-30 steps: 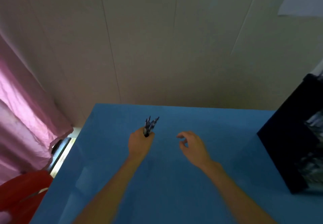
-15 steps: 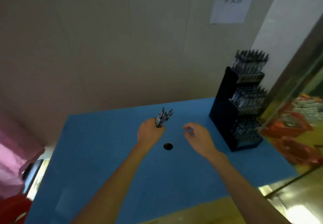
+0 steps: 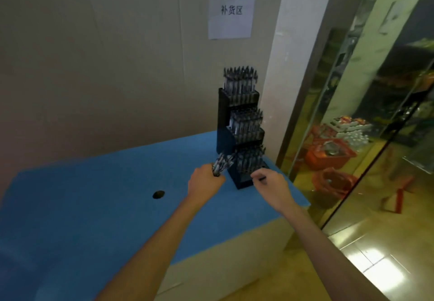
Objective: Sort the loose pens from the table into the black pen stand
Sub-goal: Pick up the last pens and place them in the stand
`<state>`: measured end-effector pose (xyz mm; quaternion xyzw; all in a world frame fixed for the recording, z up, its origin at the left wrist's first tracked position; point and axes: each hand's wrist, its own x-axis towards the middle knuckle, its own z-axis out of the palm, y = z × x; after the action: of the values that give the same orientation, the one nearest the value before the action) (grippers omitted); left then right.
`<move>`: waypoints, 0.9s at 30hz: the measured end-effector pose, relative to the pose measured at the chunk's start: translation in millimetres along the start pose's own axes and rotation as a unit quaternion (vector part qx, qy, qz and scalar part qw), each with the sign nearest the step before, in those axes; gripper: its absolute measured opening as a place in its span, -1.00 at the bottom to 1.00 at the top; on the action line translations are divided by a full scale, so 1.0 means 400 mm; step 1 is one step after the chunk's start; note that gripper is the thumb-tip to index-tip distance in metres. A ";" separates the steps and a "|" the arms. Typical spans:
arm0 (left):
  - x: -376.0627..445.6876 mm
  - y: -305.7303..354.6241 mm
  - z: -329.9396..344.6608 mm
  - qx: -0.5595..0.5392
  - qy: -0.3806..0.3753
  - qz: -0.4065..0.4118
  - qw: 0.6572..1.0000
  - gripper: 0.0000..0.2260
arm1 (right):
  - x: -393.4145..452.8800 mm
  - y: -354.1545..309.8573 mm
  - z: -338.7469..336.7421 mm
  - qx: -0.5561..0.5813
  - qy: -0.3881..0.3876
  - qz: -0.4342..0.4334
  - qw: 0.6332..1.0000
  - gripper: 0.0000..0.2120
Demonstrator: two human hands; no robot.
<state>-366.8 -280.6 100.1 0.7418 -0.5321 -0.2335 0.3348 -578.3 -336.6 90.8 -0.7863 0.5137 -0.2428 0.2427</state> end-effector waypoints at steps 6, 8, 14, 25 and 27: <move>-0.055 0.147 0.188 0.004 0.019 -0.016 1.000 -0.68 | -0.031 0.162 -0.147 0.029 -0.028 -0.018 0.999 -0.84; -0.065 0.181 0.233 0.014 0.027 -0.031 0.999 -0.71 | -0.029 0.193 -0.176 0.049 -0.039 -0.025 0.998 -0.83; -0.089 0.245 0.311 0.032 0.057 -0.070 0.995 -0.81 | -0.014 0.202 -0.191 0.173 -0.098 -0.049 0.979 -0.86; -0.022 0.185 0.310 0.005 0.095 -0.096 0.991 -0.80 | 0.101 0.151 -0.092 0.295 -0.163 -0.011 0.941 -0.88; -0.004 0.168 0.309 -0.001 0.106 -0.097 0.990 -0.75 | 0.120 0.137 -0.077 0.314 -0.177 0.000 0.933 -0.88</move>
<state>-496.4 -324.0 67.8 0.8104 -0.4187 -0.1849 0.3656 -618.6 -404.3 86.0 -0.6999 0.3599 -0.2491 0.5644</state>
